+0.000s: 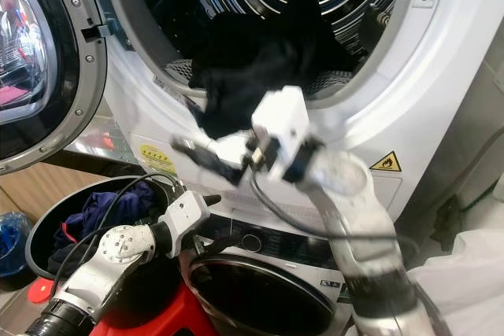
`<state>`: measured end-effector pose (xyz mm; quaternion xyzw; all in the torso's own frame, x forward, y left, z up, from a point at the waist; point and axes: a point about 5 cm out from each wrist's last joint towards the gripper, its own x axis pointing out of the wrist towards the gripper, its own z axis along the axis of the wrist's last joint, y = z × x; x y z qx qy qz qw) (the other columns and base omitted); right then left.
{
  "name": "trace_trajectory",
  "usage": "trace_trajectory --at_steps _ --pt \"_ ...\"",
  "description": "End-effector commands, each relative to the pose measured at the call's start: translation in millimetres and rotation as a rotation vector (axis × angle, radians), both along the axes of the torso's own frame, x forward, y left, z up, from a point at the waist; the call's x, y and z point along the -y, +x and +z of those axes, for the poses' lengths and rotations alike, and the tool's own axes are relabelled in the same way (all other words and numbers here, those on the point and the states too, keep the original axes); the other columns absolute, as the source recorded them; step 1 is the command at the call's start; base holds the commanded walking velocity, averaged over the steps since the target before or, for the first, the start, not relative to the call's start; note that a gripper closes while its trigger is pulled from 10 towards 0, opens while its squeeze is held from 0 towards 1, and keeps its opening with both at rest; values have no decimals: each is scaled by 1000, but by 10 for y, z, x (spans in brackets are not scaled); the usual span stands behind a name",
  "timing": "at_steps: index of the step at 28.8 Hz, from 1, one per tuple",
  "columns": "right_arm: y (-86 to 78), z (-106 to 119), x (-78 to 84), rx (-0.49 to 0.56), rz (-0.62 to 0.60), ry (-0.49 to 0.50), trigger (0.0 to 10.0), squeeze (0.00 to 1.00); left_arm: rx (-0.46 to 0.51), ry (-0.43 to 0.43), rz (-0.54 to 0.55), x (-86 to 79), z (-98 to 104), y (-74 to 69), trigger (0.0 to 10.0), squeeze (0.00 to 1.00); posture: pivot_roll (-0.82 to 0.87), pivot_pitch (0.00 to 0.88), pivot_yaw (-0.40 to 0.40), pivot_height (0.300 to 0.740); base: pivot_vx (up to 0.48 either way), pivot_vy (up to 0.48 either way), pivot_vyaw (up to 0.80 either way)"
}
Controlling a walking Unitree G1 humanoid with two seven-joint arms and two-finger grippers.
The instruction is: Clothes washing
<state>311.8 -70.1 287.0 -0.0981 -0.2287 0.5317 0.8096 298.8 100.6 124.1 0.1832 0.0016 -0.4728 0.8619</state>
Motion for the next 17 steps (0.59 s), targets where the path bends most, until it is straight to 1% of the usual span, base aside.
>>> trace_trajectory --at_steps 1,2,3,5,7,8,9,10,11,12,13,15,16,17 --pt "56 16 -10 6 -24 5 10000 0 -51 -6 -117 36 6 -129 10000 0 -25 0 83 740 0 0 0" --pt "73 23 -17 4 -31 13 10000 0 -61 14 -181 36 4 -209 10000 0 -24 0 80 740 0 0 0" --pt "78 24 -19 4 -31 14 10000 0 -56 19 -184 33 7 -213 10000 0 -24 0 80 740 0 0 0" --pt "94 43 -28 10 -32 24 10000 0 15 43 -157 1 79 -190 10000 0 -23 2 80 740 0 0 0" --pt "115 71 -32 19 -32 33 10000 0 156 72 -94 -40 222 -134 10000 0 -22 1 82 740 0 0 0" --pt "115 71 -32 19 -32 33 10000 0 156 72 -94 -40 222 -134 10000 0 -22 1 82 740 0 0 0" --pt "165 96 -14 31 -46 42 10000 0 302 101 -13 -87 348 -111 10000 1000 -24 0 85 740 0 0 0" --pt "165 96 -14 31 -46 42 10000 0 302 101 -13 -87 348 -111 10000 1000 -24 0 85 740 0 0 0" --pt "209 113 20 37 -69 46 10000 0 394 123 51 -121 397 -126 10000 1000 -21 0 86 740 0 0 0" --pt "225 118 37 38 -79 48 10000 0 415 112 72 -126 404 -144 10000 1000 -21 0 86 740 0 0 0" --pt "254 128 76 38 -98 52 10000 0 489 65 109 -124 428 -204 10000 1000 -21 0 84 740 0 0 0" --pt "280 140 122 42 -120 57 10000 0 586 29 145 -137 442 -278 10000 1000 -21 0 83 740 0 0 0" --pt "292 147 142 43 -133 61 10000 0 596 23 142 -140 432 -297 10000 1000 -21 0 80 740 0 0 0" --pt "330 163 197 44 -166 71 10000 0 636 28 147 -147 423 -322 10000 1000 -20 0 77 740 0 0 0"
